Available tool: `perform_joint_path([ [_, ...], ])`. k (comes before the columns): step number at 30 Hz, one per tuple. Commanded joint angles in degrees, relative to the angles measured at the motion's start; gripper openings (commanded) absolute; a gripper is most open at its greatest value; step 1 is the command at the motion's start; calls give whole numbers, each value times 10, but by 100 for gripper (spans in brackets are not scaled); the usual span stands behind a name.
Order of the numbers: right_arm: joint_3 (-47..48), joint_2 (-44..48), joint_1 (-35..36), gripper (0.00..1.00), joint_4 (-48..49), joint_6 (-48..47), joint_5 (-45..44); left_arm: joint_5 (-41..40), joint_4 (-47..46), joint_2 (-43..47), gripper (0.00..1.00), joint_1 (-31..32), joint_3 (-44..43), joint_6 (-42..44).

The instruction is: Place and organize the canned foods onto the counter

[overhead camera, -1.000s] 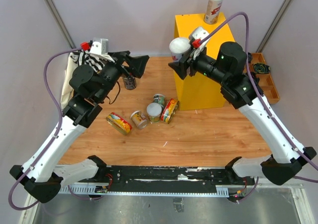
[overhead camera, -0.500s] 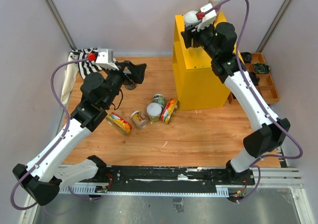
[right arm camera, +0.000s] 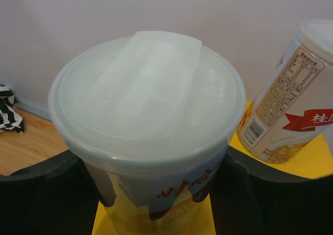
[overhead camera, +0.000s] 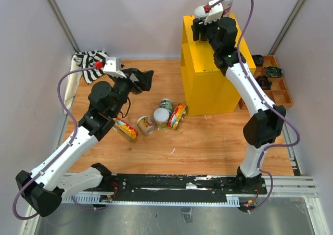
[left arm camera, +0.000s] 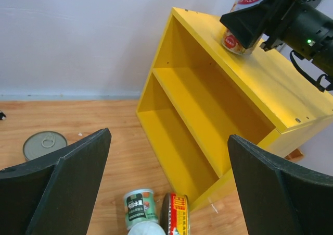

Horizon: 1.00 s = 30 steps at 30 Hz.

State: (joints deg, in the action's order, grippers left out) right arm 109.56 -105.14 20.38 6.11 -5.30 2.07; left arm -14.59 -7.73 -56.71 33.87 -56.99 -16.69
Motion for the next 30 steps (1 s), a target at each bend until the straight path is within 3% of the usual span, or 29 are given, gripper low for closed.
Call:
perform_joint_path([
  [1,65,-10,-18,3,90,21,-21,-12,-53,10,99,0,14,19],
  [22,223,-156,-40,10,56,68,-41,-10,-126,-2,99,0,58,28],
  [30,250,-188,-44,22,51,71,-44,-15,-150,-9,99,-1,74,33],
])
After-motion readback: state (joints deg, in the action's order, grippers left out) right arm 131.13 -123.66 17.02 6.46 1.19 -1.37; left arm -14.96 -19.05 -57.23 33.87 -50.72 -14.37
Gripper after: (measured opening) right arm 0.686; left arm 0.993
